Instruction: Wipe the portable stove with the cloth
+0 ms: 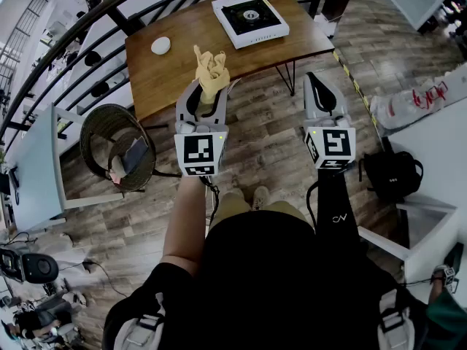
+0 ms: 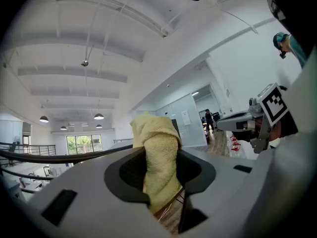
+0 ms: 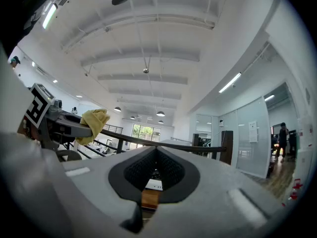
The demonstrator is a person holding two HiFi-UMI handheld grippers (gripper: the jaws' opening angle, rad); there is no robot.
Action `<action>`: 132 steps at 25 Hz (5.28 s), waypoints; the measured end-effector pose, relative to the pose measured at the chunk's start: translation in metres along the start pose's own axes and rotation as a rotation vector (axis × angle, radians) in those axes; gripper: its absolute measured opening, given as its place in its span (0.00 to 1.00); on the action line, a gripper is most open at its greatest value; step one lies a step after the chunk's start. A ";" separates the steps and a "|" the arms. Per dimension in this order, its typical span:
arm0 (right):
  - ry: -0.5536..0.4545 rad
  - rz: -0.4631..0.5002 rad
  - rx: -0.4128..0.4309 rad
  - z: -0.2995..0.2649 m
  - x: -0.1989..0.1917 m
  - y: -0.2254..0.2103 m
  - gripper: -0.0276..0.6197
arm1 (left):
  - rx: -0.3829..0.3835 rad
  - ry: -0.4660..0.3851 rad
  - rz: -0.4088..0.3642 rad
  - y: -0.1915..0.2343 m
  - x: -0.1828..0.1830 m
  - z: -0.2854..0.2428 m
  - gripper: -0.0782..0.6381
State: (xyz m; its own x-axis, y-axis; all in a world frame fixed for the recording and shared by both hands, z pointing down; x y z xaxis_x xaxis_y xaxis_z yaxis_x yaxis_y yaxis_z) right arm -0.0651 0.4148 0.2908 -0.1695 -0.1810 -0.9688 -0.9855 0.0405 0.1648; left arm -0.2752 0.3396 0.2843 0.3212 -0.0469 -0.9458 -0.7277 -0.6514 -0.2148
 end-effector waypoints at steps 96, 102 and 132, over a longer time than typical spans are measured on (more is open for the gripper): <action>0.127 -0.051 0.542 -0.670 0.011 -0.115 0.05 | 0.057 0.554 0.175 0.236 -0.124 -0.583 0.32; 0.182 0.003 0.559 -0.673 -0.004 -0.108 0.05 | -0.028 0.683 0.249 0.244 -0.181 -0.624 0.32; 0.125 0.031 0.525 -0.564 0.013 -0.108 0.05 | -0.181 0.730 0.193 0.130 -0.188 -0.494 0.32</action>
State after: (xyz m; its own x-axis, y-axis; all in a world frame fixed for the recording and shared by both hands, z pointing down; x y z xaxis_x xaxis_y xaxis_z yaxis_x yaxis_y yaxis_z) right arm 0.0338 -0.1458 0.3646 -0.2294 -0.2865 -0.9302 -0.8485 0.5271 0.0469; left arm -0.1307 -0.1104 0.5545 0.5624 -0.6184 -0.5490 -0.7212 -0.6915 0.0401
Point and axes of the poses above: the fingertips, and each gripper's own axes: z backward along the fingers, y to its left, x out of its top, the point moved 4 cm from there along z, backward along the fingers, and after that the axes turned 15 degrees about y, right-handed, at the moved point
